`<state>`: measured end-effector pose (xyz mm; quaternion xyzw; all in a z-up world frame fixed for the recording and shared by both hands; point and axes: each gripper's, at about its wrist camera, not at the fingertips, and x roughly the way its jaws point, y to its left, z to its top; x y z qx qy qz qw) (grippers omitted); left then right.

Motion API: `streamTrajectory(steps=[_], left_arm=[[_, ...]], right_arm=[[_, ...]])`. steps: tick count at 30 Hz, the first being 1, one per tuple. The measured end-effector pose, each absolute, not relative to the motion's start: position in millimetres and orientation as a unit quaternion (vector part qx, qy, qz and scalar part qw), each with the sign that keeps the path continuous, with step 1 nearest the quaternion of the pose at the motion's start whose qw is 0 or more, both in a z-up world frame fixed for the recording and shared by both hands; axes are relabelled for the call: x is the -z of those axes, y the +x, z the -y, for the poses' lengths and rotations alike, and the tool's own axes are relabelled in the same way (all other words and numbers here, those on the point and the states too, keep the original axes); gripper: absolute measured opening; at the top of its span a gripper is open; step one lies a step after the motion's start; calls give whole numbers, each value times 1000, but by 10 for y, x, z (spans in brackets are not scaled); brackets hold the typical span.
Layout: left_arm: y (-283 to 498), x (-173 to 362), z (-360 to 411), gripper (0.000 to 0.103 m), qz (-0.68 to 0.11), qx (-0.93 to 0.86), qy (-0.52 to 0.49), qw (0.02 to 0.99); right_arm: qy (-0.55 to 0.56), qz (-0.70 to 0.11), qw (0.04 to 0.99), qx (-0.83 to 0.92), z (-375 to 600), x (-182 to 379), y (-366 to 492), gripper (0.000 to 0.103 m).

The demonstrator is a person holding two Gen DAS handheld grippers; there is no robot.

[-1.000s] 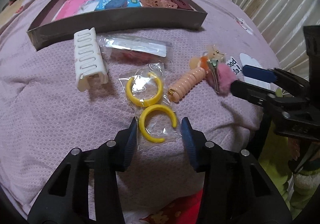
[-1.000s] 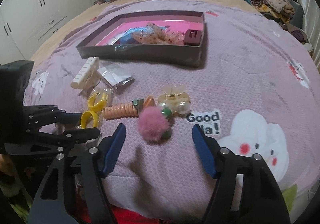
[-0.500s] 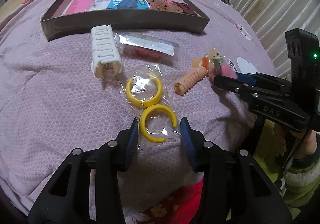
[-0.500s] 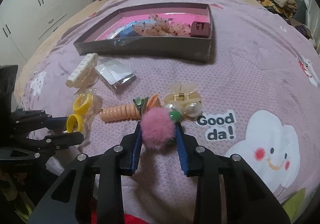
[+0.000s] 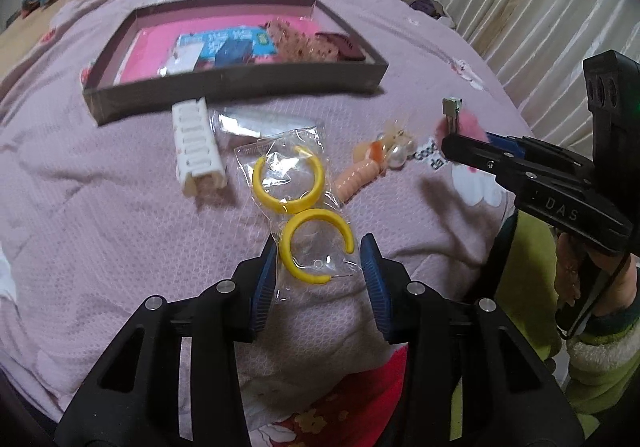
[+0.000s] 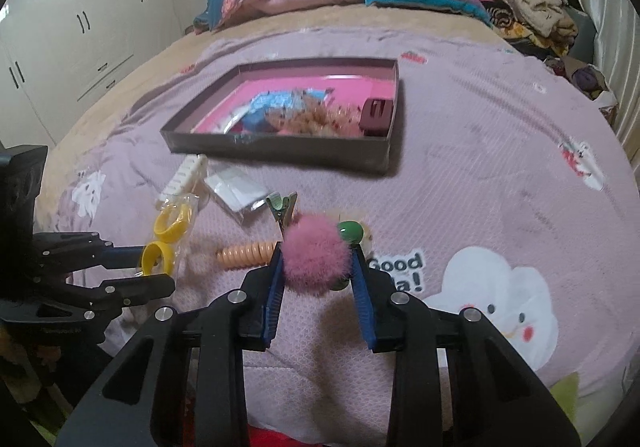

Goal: Organize jewelry
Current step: 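Carry the bangle bag and pompom charm into the tray and release both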

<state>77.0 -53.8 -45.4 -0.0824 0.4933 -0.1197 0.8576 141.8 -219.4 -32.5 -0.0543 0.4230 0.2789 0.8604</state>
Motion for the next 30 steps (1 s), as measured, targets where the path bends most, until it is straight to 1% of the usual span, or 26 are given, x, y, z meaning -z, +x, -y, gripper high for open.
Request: streamTrajectory(steps=[18,30], left_arm=[[986,-129,382,32,-447,100,-69,886],[1092,-347,132,32,-425,81,-78,898]], right_arm=[[-41,-374,880,-290,2119,-168,1525,30],[-35,-358,882,-304,1894,-356,1664,30]])
